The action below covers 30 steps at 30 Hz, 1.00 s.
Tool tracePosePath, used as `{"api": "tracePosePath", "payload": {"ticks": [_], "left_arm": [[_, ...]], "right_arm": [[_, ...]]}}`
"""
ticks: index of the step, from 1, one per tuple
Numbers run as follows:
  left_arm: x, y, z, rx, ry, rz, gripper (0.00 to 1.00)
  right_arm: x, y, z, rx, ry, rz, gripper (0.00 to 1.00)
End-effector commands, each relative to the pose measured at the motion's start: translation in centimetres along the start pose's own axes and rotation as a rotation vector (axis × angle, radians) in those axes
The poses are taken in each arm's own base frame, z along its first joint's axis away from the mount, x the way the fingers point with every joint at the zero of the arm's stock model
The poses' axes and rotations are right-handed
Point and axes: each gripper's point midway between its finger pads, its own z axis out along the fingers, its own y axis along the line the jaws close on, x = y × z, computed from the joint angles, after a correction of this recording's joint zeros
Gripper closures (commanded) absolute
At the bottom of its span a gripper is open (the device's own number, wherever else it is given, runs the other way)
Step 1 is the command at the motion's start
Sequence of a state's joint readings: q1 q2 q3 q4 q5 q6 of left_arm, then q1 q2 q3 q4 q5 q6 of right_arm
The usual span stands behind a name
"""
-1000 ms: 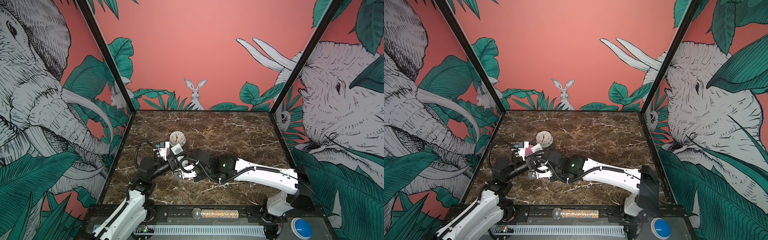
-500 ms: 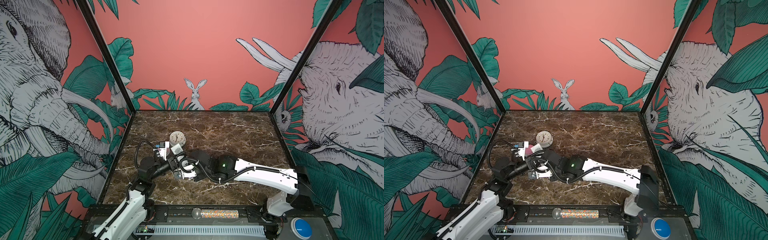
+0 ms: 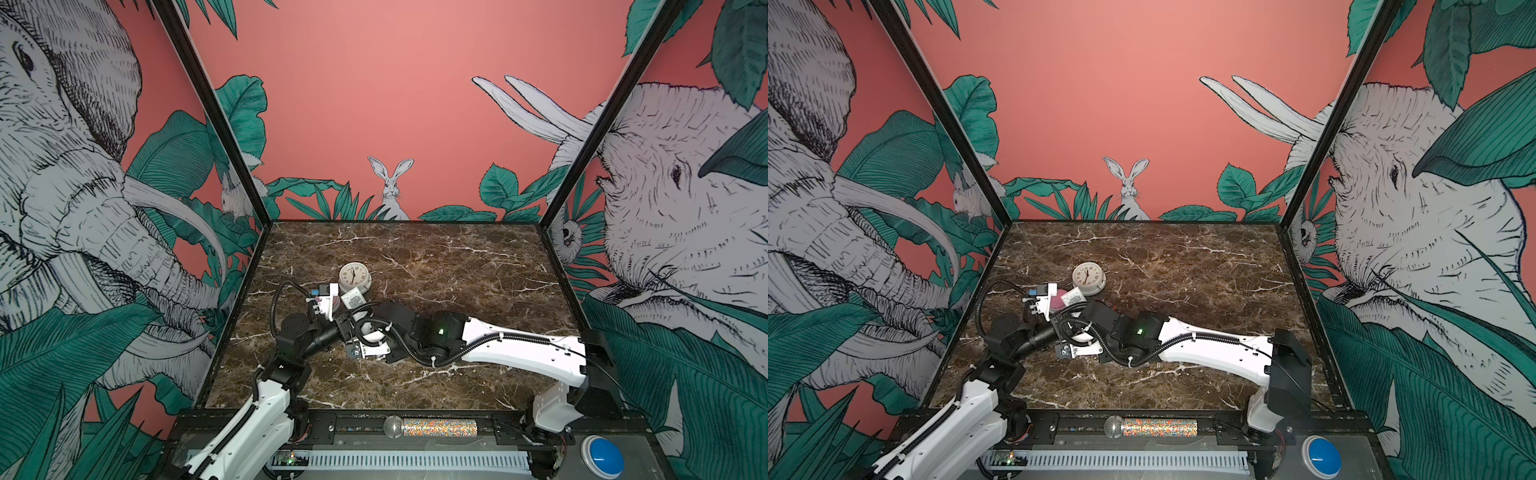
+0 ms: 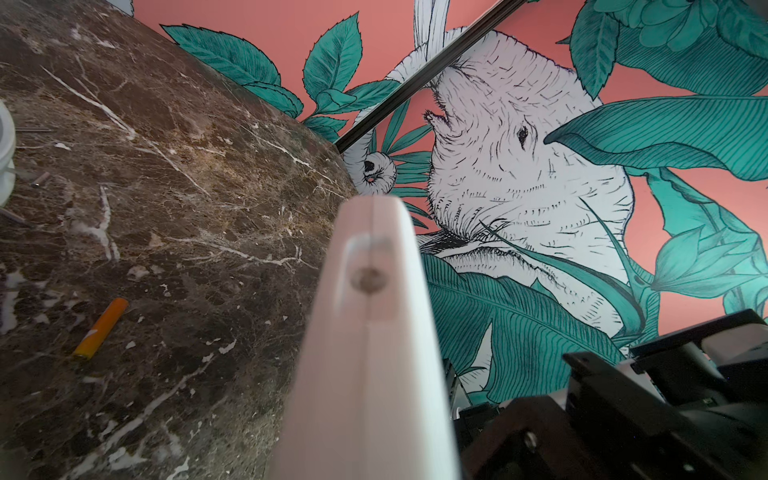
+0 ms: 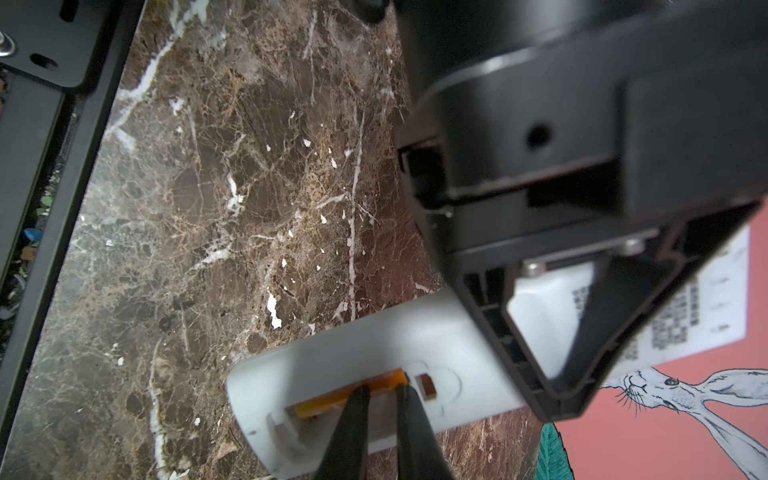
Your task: Load the batteries into the remote control
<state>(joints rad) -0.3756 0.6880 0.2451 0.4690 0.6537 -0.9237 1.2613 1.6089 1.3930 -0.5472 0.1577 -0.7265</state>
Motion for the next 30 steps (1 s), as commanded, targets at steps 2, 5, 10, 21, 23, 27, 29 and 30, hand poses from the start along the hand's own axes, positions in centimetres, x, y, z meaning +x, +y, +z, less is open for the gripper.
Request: {"api": "tracePosePath", "payload": {"ticks": [2, 5, 10, 21, 23, 27, 29, 30], "left_arm": [[-1.2, -2.8, -0.3, 0.097, -0.032, 0.051, 1.0], [-1.2, -2.8, -0.3, 0.097, -0.033, 0.051, 1.0], [-1.1, -2.7, -0.3, 0.094, -0.033, 0.05, 1.0], [-0.9, -1.5, -0.4, 0.029, -0.038, 0.051, 1.0], [-0.9, -1.1, -0.4, 0.012, -0.039, 0.05, 1.0], [-0.8, -0.5, -0.4, -0.017, -0.037, 0.049, 1.0], [-0.7, -0.3, -0.4, -0.025, -0.031, 0.048, 1.0], [-1.0, 0.2, -0.4, -0.051, -0.05, 0.045, 1.0]], "right_arm": [[0.7, 1.1, 1.2, -0.033, 0.037, -0.02, 0.84], [0.5, 1.0, 1.1, -0.027, 0.03, -0.012, 0.85], [0.4, 0.7, 1.0, -0.017, 0.028, -0.004, 0.85], [-0.5, -0.6, -1.3, 0.041, -0.042, 0.068, 0.78], [-0.7, -0.9, -1.8, 0.05, -0.061, 0.086, 0.75], [-1.2, -1.2, -2.7, 0.062, -0.099, 0.123, 0.7], [-1.4, -1.5, -3.3, 0.073, -0.119, 0.146, 0.68], [-1.4, -1.6, -3.4, 0.079, -0.126, 0.157, 0.68]]}}
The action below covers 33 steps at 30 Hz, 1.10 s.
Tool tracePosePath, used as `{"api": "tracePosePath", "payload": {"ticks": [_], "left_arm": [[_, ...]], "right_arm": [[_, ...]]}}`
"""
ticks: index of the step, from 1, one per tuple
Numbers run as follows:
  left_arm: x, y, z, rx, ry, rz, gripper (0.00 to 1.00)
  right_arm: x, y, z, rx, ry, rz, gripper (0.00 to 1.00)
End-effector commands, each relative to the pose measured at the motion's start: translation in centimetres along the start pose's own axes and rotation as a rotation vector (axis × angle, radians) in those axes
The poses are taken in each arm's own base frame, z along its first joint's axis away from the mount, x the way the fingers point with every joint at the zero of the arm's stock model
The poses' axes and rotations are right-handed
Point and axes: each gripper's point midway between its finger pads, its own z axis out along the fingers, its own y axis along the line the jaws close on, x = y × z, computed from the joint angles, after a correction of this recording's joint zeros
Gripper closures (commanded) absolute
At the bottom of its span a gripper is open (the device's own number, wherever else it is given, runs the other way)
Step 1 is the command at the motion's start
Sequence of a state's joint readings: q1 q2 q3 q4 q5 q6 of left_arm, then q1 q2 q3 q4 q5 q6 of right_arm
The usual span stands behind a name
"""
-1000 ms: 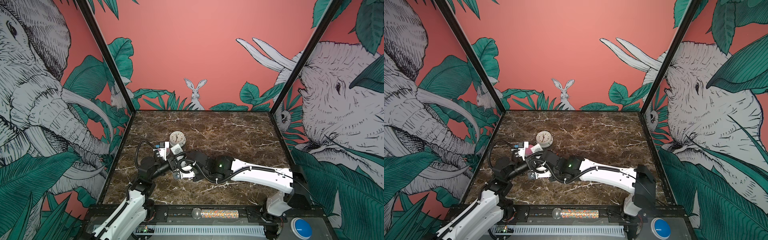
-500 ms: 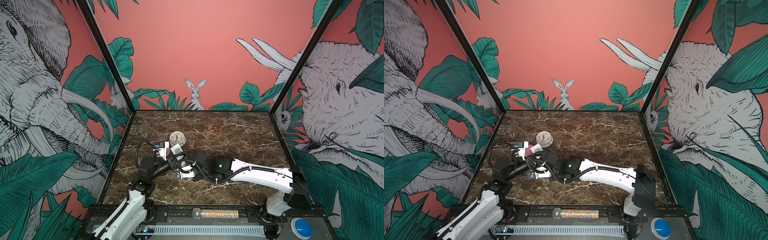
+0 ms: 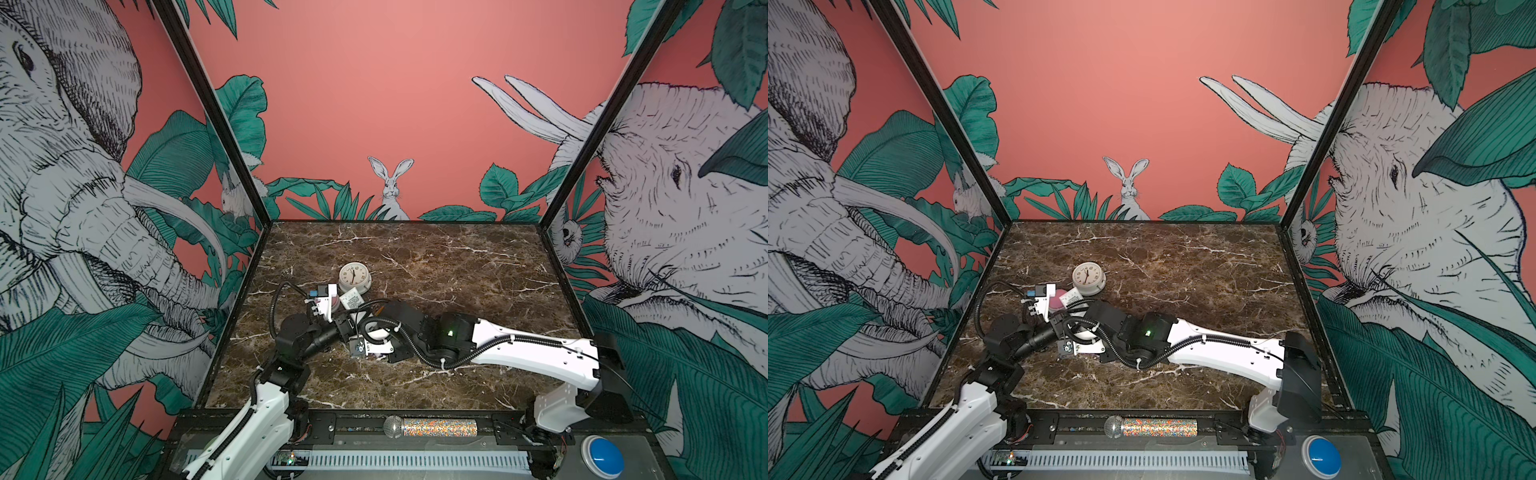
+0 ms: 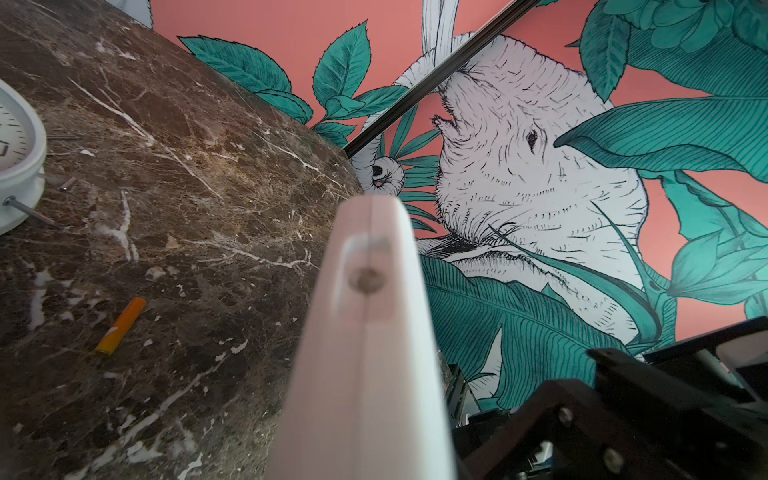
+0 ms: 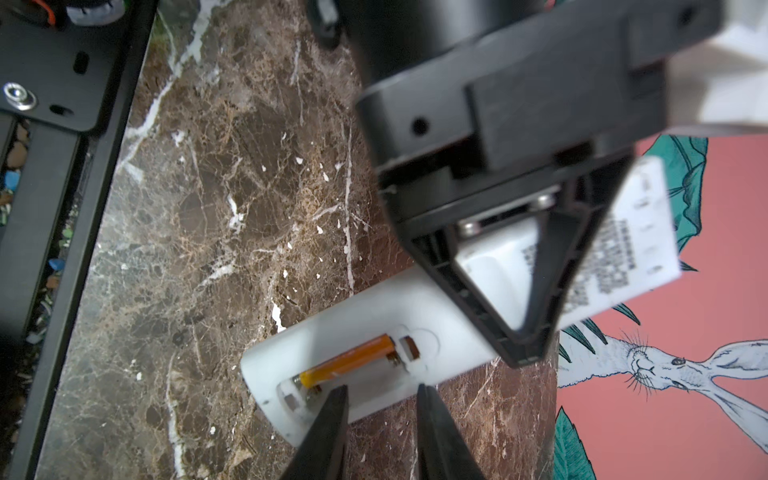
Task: Load the batteries into the remote control
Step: 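Lift the right gripper off the remote and move it toward the second orange battery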
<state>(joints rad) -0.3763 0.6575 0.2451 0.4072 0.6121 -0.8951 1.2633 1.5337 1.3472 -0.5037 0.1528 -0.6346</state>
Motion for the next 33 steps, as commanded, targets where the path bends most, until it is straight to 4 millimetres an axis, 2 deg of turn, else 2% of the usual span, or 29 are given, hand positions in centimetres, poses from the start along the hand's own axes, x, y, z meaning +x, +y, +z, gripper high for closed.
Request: {"api": "tracePosePath", "payload": {"ticks": [1, 3, 4, 10, 16, 23, 30, 33], "left_arm": [[-1.0, -0.4, -0.1, -0.015, -0.038, 0.036, 1.0], [-0.9, 0.0, -0.1, -0.028, -0.035, 0.033, 1.0], [-0.9, 0.1, -0.1, -0.034, -0.034, 0.034, 1.0], [-0.9, 0.8, -0.2, -0.066, -0.031, 0.024, 1.0], [-0.6, 2.5, -0.5, -0.133, -0.017, -0.005, 1.0], [-0.7, 4.7, -1.6, -0.206, -0.042, -0.066, 1.0], [-0.6, 6.1, -2.6, -0.275, -0.052, -0.089, 1.0], [-0.6, 6.5, -2.7, -0.294, -0.052, -0.086, 1.0]], "right_arm": [[-1.3, -1.1, -1.7, 0.042, -0.085, 0.067, 0.66], [-1.6, -1.8, -2.5, 0.063, -0.117, 0.098, 0.62], [-0.8, -1.3, -2.1, 0.05, -0.104, 0.112, 0.61], [1.0, -2.6, -2.9, 0.064, -0.122, 0.218, 0.56], [3.8, -4.1, -2.1, 0.068, -0.102, 0.356, 0.49], [6.6, -5.1, 0.3, 0.026, -0.049, 0.459, 0.39], [7.8, -5.2, 3.3, -0.043, -0.018, 0.474, 0.28], [8.6, -5.0, 5.2, -0.085, 0.0, 0.466, 0.24]]}}
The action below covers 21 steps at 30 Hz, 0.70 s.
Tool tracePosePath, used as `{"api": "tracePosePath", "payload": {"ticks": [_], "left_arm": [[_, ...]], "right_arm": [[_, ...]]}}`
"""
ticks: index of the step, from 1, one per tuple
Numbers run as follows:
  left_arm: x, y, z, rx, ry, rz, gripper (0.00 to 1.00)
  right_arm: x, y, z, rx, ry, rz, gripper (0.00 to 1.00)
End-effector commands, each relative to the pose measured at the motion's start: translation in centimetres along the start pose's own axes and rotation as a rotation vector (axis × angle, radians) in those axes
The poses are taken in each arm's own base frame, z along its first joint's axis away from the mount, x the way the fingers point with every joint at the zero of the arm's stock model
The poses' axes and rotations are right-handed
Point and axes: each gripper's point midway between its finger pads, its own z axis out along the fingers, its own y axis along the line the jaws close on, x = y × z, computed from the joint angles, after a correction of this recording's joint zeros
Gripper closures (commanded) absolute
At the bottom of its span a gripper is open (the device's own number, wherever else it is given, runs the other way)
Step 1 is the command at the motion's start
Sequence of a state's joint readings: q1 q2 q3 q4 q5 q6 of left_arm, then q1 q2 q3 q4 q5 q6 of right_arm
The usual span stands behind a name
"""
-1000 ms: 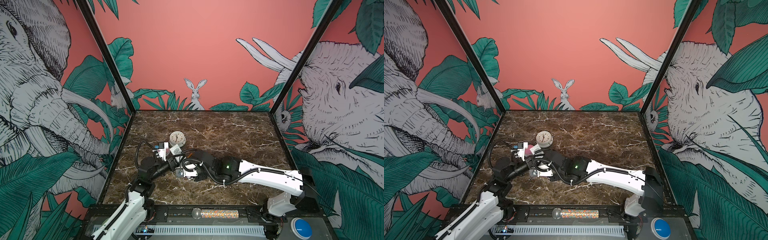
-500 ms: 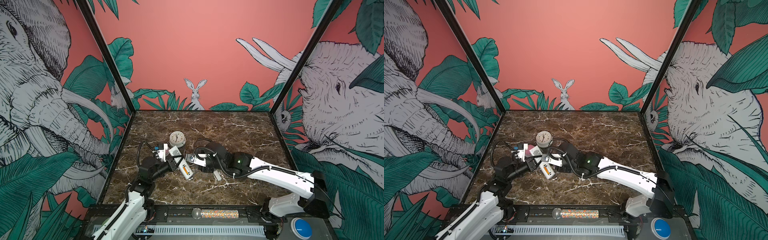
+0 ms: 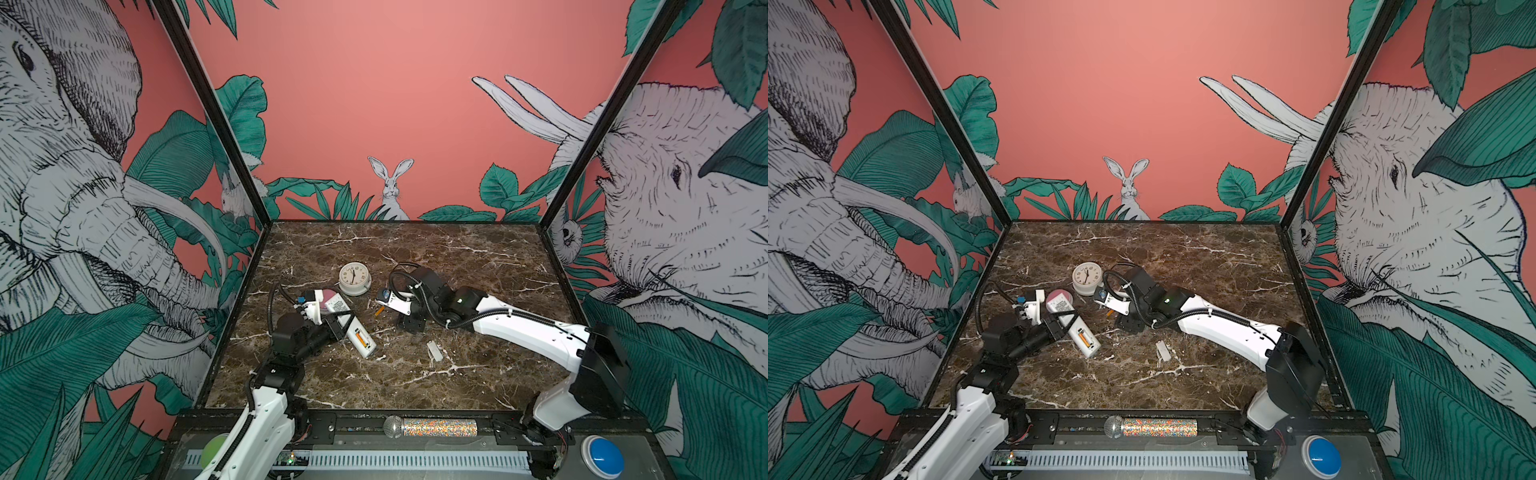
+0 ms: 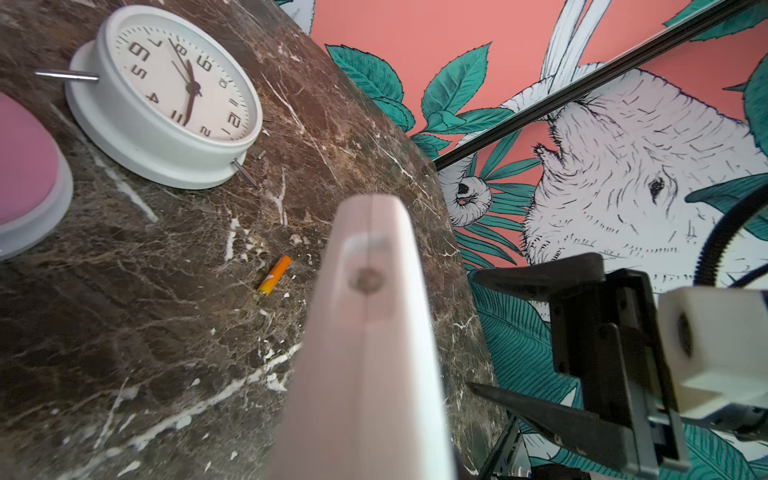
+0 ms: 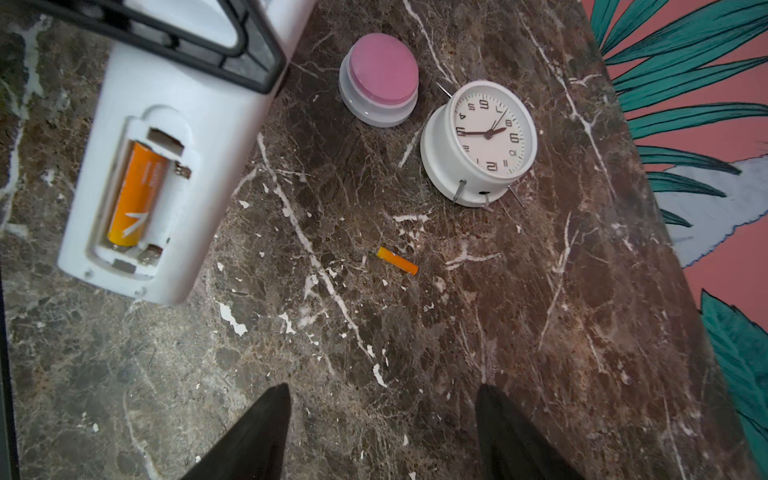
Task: Load the batteries into the remote control
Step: 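Lift the right gripper off the remote and move it toward the second orange battery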
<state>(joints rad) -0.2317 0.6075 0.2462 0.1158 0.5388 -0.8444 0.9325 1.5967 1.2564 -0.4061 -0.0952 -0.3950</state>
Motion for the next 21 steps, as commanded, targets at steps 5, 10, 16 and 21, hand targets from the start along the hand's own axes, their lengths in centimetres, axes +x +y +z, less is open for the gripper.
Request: {"api": "tracePosePath", "payload": {"ticks": [5, 10, 16, 21], "left_arm": [[-0.7, 0.7, -0.5, -0.05, -0.038, 0.018, 1.0], [-0.8, 1.0, -1.2, -0.084, -0.057, 0.042, 1.0], [-1.0, 1.4, -1.6, -0.102, -0.079, 0.047, 1.0], [-1.2, 1.4, -1.9, -0.117, -0.086, 0.062, 1.0]], "right_arm": [[-0.6, -1.1, 4.0, -0.124, -0.008, -0.039, 0.2], [-0.5, -2.2, 7.2, -0.169, -0.002, -0.031, 0.18], [-1.1, -3.3, 10.5, -0.214, -0.015, -0.014, 0.18], [-0.5, -3.3, 12.5, -0.267, 0.012, -0.001, 0.19]]}}
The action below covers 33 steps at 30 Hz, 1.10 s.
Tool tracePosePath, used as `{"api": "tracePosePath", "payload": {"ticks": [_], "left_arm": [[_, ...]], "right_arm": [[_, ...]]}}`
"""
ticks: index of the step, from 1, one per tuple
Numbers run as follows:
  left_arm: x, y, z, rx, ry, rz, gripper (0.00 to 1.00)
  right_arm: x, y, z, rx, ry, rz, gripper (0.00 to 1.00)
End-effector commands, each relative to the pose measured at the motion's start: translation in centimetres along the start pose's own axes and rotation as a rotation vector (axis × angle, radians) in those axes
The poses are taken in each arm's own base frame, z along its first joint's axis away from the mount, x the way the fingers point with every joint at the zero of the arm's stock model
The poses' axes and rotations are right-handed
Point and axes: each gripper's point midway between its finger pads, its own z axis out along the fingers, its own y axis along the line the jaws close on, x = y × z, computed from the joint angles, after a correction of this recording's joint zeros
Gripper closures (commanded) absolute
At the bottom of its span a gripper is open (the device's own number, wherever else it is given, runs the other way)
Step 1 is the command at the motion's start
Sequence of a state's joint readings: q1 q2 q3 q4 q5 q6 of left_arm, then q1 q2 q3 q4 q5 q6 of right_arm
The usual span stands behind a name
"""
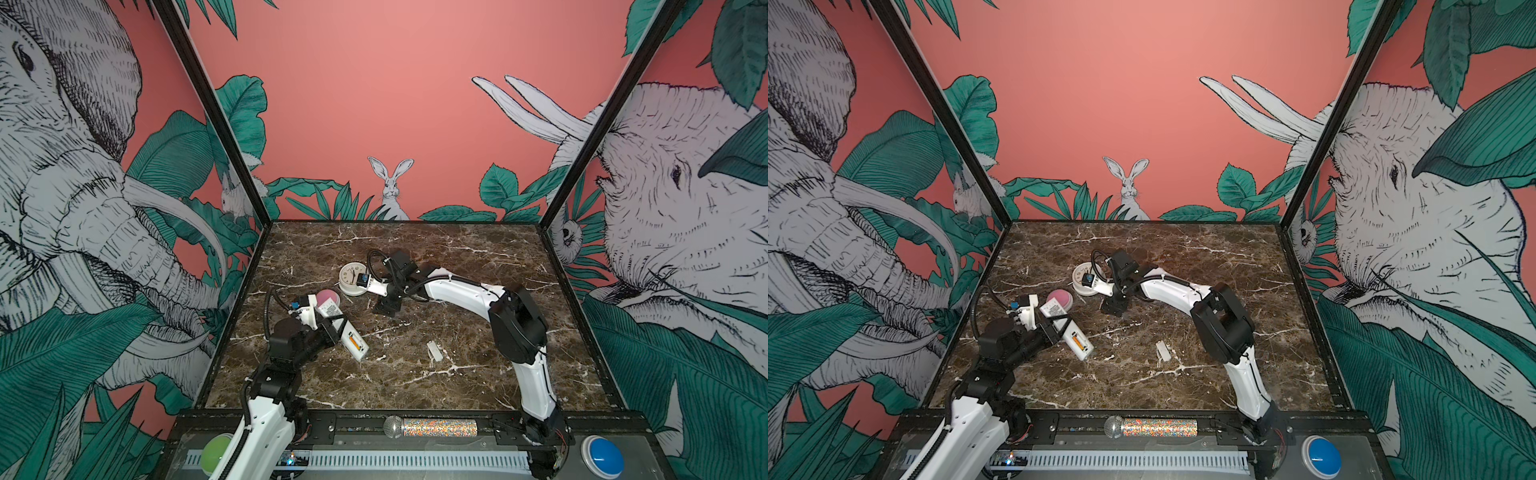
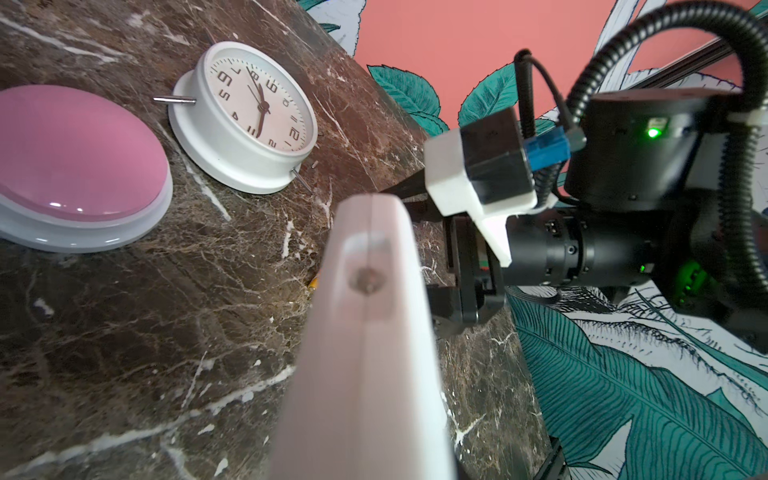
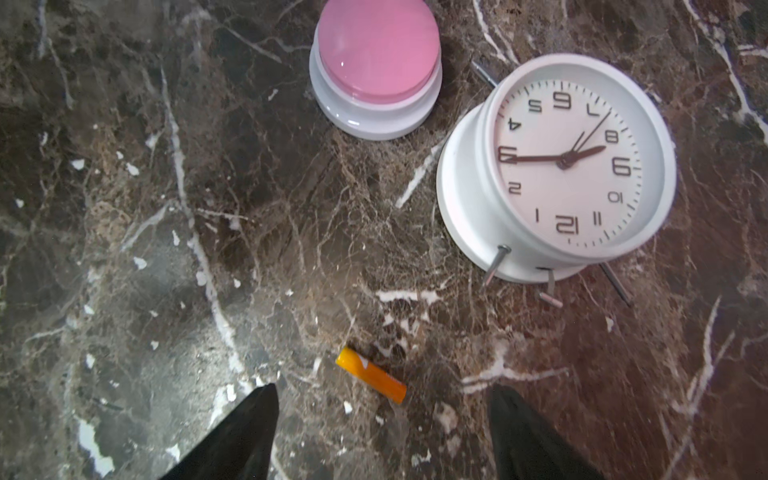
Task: Load the batteries into the remote control
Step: 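Lift the right gripper off the remote and move it toward the second orange battery, then lower the open right gripper over the orange battery near the clock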
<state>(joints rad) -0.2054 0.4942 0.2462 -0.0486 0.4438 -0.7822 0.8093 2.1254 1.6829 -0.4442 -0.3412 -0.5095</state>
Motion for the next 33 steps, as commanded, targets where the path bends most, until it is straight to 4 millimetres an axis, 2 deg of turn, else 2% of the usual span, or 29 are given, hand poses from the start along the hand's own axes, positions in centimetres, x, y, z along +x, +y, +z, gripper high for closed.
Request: {"api": "tracePosePath", "payload": {"ticks": [1, 16, 25, 33], "left_arm": [[-1.0, -0.4, -0.5, -0.004, -0.036, 0.032, 1.0], [-0.9, 0.0, -0.3, -0.006, -0.035, 0.026, 1.0], [-1.0, 0.0, -0.3, -0.005, -0.038, 0.023, 1.0], [-1.0, 0.0, -0.2, -0.002, -0.04, 0.017, 1.0]], "right_arm": [[0.0, 0.4, 0.6, -0.065, -0.003, -0.006, 0.19], [1.3, 0.6, 3.6, -0.159, 0.031, 0.05, 0.22], [2.5, 0.2, 4.3, -0.165, 0.061, 0.086, 0.23], [3.6, 0.6, 4.5, -0.18, 0.094, 0.085, 0.26]]}}
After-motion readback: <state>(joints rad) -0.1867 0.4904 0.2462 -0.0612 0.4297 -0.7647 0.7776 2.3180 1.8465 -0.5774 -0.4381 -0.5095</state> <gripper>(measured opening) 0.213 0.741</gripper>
